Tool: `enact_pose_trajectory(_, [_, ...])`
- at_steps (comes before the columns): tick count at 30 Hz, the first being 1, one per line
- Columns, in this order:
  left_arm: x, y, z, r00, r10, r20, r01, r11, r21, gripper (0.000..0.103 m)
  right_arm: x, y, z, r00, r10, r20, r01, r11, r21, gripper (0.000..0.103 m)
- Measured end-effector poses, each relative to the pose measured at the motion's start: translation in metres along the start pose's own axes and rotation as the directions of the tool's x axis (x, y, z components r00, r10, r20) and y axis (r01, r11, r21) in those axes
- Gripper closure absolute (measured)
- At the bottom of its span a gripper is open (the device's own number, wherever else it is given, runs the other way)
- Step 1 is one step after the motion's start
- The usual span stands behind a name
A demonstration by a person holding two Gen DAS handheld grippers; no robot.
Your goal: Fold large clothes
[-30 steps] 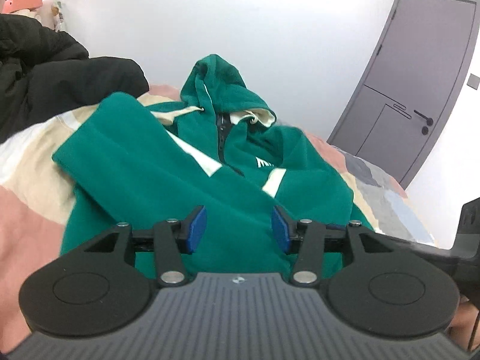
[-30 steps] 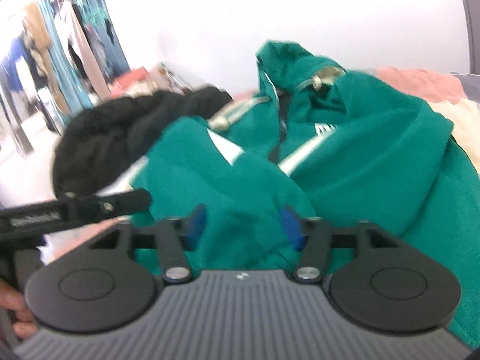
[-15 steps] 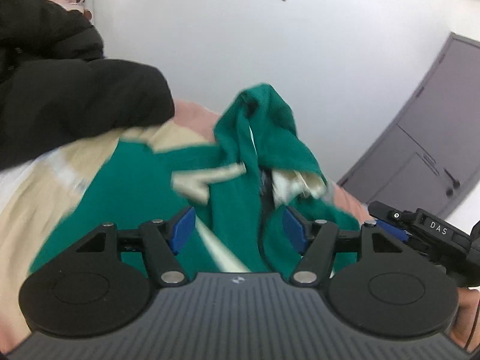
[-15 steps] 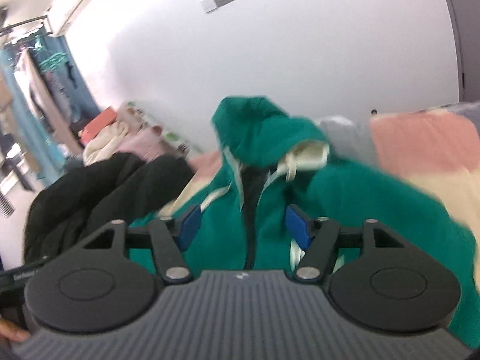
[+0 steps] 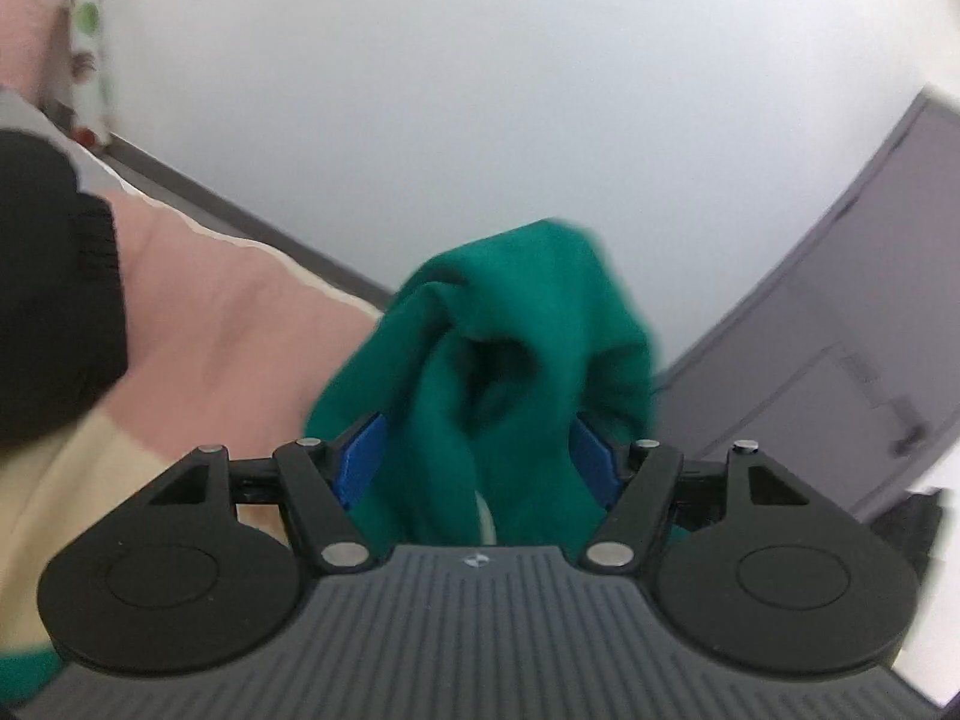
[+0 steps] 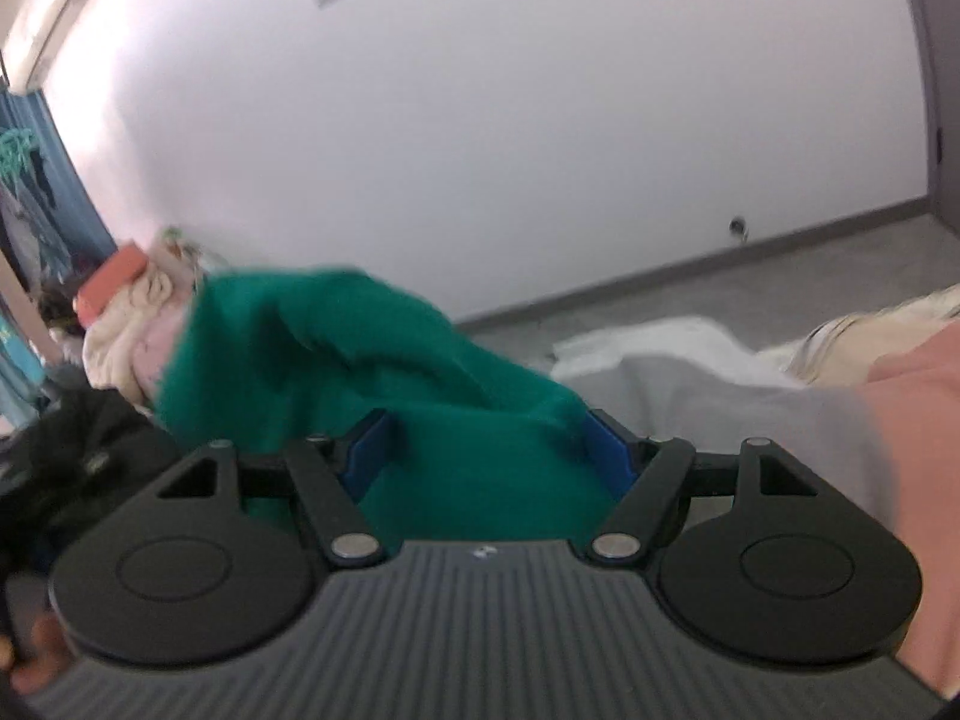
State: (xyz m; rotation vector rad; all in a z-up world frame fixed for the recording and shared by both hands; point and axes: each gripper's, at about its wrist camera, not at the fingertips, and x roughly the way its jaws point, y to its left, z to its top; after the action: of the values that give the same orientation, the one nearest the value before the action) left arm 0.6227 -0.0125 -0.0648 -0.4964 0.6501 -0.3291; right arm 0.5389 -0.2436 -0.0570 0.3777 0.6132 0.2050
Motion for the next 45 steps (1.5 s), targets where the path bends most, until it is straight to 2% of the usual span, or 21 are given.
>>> enact_pose_trajectory(3, [0.024, -0.011, 0.004, 0.999, 0.038, -0.004, -0.038, 0.997, 0.065, 0.034, 0.012, -0.001, -0.001, 1.0, 0.025, -0.015, -0.025, 1.0, -0.008, 0.031])
enact_pose_trajectory(4, [0.031, -0.013, 0.005, 0.998, 0.069, -0.011, -0.068, 0.994, 0.082, 0.046, 0.017, 0.0, -0.002, 1.0, 0.016, -0.026, -0.016, 1.0, -0.015, 0.032])
enact_pose_trajectory(5, [0.037, -0.014, 0.006, 0.996, 0.083, -0.03, -0.08, 0.994, 0.078, 0.056, 0.023, 0.007, -0.001, 0.999, 0.009, -0.04, -0.01, 0.999, -0.035, 0.042])
enact_pose_trajectory(6, [0.04, -0.014, 0.008, 0.994, 0.094, -0.051, -0.09, 0.994, 0.064, 0.072, 0.023, 0.007, -0.001, 0.999, 0.009, -0.04, -0.01, 0.999, -0.035, 0.05])
enact_pose_trajectory(7, [0.039, -0.015, 0.01, 0.993, 0.103, -0.057, -0.1, 0.993, 0.057, 0.078, 0.023, 0.012, 0.001, 0.999, 0.012, -0.049, -0.014, 0.999, -0.049, 0.064])
enact_pose_trajectory(8, [0.035, -0.019, 0.012, 0.993, 0.101, -0.053, -0.097, 0.993, 0.072, 0.08, 0.021, 0.018, 0.002, 0.998, 0.006, -0.057, -0.01, 0.997, -0.072, 0.076])
enact_pose_trajectory(10, [0.02, -0.032, 0.016, 0.993, 0.112, -0.045, -0.103, 0.979, 0.176, 0.083, 0.006, 0.037, 0.006, 1.0, 0.023, -0.02, -0.026, 0.989, -0.149, 0.083])
enact_pose_trajectory(12, [-0.002, -0.046, 0.021, 0.99, 0.142, -0.027, -0.131, 0.96, 0.248, 0.084, -0.005, 0.044, 0.006, 0.999, 0.037, 0.004, -0.036, 0.983, -0.179, 0.085])
enact_pose_trajectory(16, [-0.062, -0.074, 0.033, 0.992, 0.121, 0.022, -0.122, 0.949, 0.291, 0.084, -0.054, 0.07, 0.009, 0.993, 0.087, 0.083, -0.066, 0.971, -0.23, 0.086])
enact_pose_trajectory(17, [-0.08, -0.081, 0.033, 0.993, 0.117, 0.034, -0.122, 0.945, 0.303, 0.084, -0.086, 0.085, 0.01, 0.987, 0.108, 0.116, -0.076, 0.966, -0.249, 0.086])
enact_pose_trajectory(18, [-0.101, -0.09, 0.032, 0.993, 0.112, 0.049, -0.122, 0.944, 0.307, 0.084, -0.086, 0.085, 0.01, 0.987, 0.108, 0.116, -0.076, 0.966, -0.249, 0.086])
enact_pose_trajectory(20, [-0.139, -0.1, 0.027, 0.993, 0.097, 0.066, -0.112, 0.946, 0.303, 0.084, -0.139, 0.105, 0.006, 0.976, 0.146, 0.16, -0.1, 0.959, -0.265, 0.087])
enact_pose_trajectory(21, [-0.161, -0.108, 0.021, 0.993, 0.09, 0.077, -0.11, 0.945, 0.309, 0.084, -0.139, 0.105, 0.006, 0.976, 0.146, 0.16, -0.1, 0.959, -0.265, 0.087])
enact_pose_trajectory(22, [-0.179, -0.115, 0.014, 0.992, 0.088, 0.087, -0.112, 0.94, 0.323, 0.084, -0.175, 0.116, -0.003, 0.969, 0.165, 0.183, -0.11, 0.954, -0.279, 0.087])
enact_pose_trajectory(25, [-0.238, -0.13, -0.012, 0.99, 0.089, 0.111, -0.123, 0.927, 0.355, 0.084, -0.207, 0.125, -0.015, 0.966, 0.171, 0.192, -0.105, 0.945, -0.31, 0.087])
enact_pose_trajectory(30, [-0.315, -0.151, -0.068, 0.989, 0.065, 0.132, -0.111, 0.921, 0.374, 0.084, -0.301, 0.13, -0.059, 0.957, 0.187, 0.221, -0.105, 0.936, -0.336, 0.087])
enact_pose_trajectory(36, [-0.376, -0.159, -0.166, 0.991, 0.021, 0.13, -0.07, 0.919, 0.389, 0.084, -0.348, 0.105, -0.118, 0.965, 0.187, 0.186, -0.13, 0.95, -0.284, 0.087])
enact_pose_trajectory(40, [-0.379, -0.13, -0.231, 0.996, 0.02, 0.089, -0.049, 0.939, 0.34, 0.084, -0.36, 0.092, -0.158, 0.977, 0.164, 0.134, -0.125, 0.958, -0.259, 0.086])
enact_pose_trajectory(42, [-0.375, -0.117, -0.264, 0.997, 0.035, 0.062, -0.052, 0.951, 0.304, 0.084, -0.358, 0.083, -0.2, 0.988, 0.126, 0.086, -0.1, 0.96, -0.261, 0.086])
enact_pose_trajectory(43, [-0.372, -0.109, -0.277, 0.998, 0.046, 0.045, -0.057, 0.956, 0.287, 0.084, -0.358, 0.083, -0.2, 0.988, 0.126, 0.086, -0.1, 0.96, -0.261, 0.086])
enact_pose_trajectory(45, [-0.361, -0.094, -0.294, 0.998, 0.058, 0.004, -0.057, 0.959, 0.277, 0.084, -0.356, 0.074, -0.231, 0.995, 0.092, 0.034, -0.081, 0.969, -0.235, 0.085])
